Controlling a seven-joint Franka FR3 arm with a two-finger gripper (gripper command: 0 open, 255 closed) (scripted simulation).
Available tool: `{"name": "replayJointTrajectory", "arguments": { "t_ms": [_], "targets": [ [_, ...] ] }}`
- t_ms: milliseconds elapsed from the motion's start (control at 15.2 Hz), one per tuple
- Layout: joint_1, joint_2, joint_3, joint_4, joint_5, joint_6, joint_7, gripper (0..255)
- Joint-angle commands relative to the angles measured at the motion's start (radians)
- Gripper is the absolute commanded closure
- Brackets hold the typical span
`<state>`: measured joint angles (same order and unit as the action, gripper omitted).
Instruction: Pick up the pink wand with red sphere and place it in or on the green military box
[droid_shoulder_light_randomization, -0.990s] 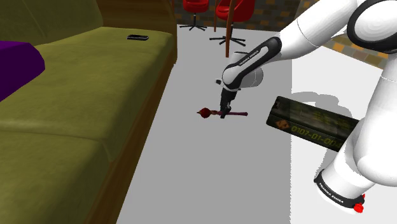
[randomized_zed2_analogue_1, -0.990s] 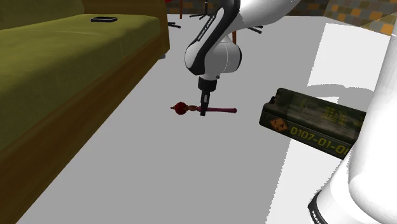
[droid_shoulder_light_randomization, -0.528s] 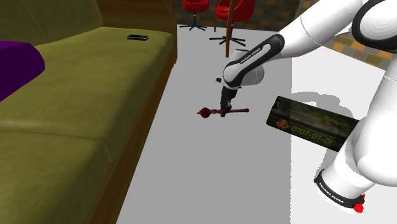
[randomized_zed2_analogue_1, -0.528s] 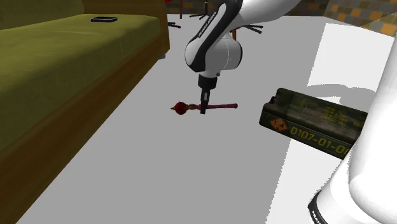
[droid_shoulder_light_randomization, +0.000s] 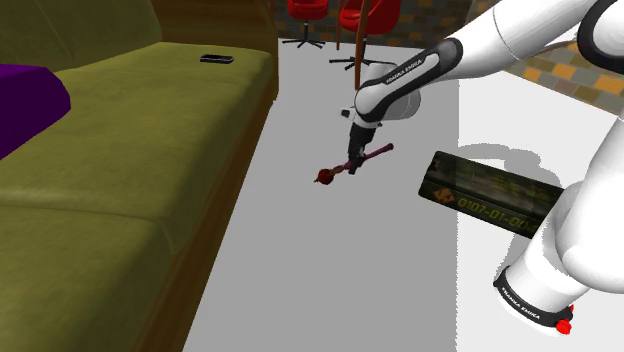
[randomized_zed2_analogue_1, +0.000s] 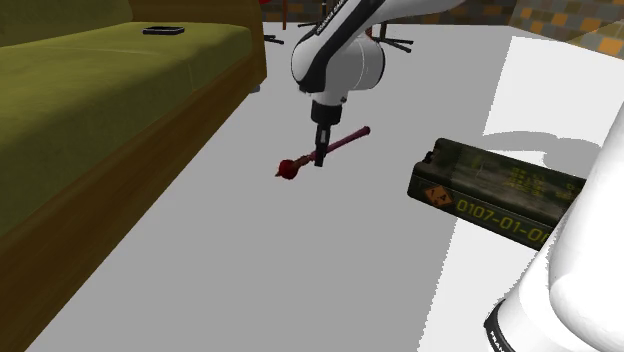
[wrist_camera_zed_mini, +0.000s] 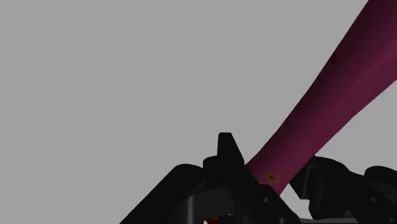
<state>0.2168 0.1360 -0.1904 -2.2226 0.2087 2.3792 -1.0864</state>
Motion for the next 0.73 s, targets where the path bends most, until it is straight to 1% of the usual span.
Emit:
{"name": "replayJointTrajectory", "arguments": {
  "t_ms": [0, 660],
  "targets": [
    [0.001, -0.021, -0.002, 0.004, -0.01, -0.023, 0.009, 255],
    [0.002, -0.099, -0.008, 0.054, -0.05, -0.148, 0.046, 255]
  ]
}}
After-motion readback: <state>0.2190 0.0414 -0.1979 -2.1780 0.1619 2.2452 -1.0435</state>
